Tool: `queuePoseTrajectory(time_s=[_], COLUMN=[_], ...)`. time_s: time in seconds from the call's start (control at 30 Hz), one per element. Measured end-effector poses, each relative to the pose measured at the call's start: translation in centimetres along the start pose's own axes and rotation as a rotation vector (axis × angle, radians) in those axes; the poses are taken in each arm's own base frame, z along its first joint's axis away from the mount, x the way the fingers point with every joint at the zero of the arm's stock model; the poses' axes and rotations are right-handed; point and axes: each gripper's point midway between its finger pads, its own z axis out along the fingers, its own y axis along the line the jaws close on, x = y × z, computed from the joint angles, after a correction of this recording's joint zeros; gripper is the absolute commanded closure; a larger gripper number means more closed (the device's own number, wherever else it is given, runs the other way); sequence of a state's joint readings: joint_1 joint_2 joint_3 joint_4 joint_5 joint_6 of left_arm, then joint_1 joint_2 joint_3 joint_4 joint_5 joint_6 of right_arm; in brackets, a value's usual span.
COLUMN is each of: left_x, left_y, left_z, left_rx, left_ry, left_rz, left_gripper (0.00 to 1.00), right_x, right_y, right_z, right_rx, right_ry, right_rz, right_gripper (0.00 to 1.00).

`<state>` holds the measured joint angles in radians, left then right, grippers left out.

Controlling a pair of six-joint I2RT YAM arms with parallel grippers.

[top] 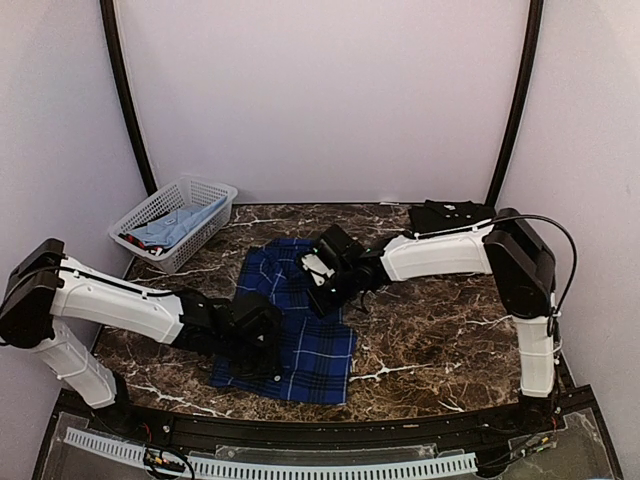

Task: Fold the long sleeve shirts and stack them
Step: Adjust the 2/3-rectangle-folded shirt at the center of the board.

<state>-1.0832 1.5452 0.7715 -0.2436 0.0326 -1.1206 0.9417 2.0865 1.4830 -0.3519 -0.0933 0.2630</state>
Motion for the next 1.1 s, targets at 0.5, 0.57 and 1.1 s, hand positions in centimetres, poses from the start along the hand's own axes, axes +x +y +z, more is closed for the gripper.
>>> queuePoseTrajectory(time_s=[0.5, 0.57, 1.1], left_x=[-11.7, -12.4, -14.2], left_y=[6.0, 6.8, 9.0], left_z=[-8.3, -7.4, -2.7], left_rx=[-0.081, -0.116, -0.186], left_ry=[-0.313, -0.293, -0.172], left_rz=[-0.135, -0.109, 0.001], left_gripper=[0.61, 0.60, 0.59], right_x=[-6.6, -6.7, -5.5], right_y=[-0.2, -0.7, -3.2], right_z=[1.0, 1.7, 3.6], right_rx=[-0.022, -0.014, 0.066], right_ry=[-0.109, -0.103, -0.049], right_rz=[0.015, 0.022, 0.039], right_gripper=[0.79, 0.78, 0.76])
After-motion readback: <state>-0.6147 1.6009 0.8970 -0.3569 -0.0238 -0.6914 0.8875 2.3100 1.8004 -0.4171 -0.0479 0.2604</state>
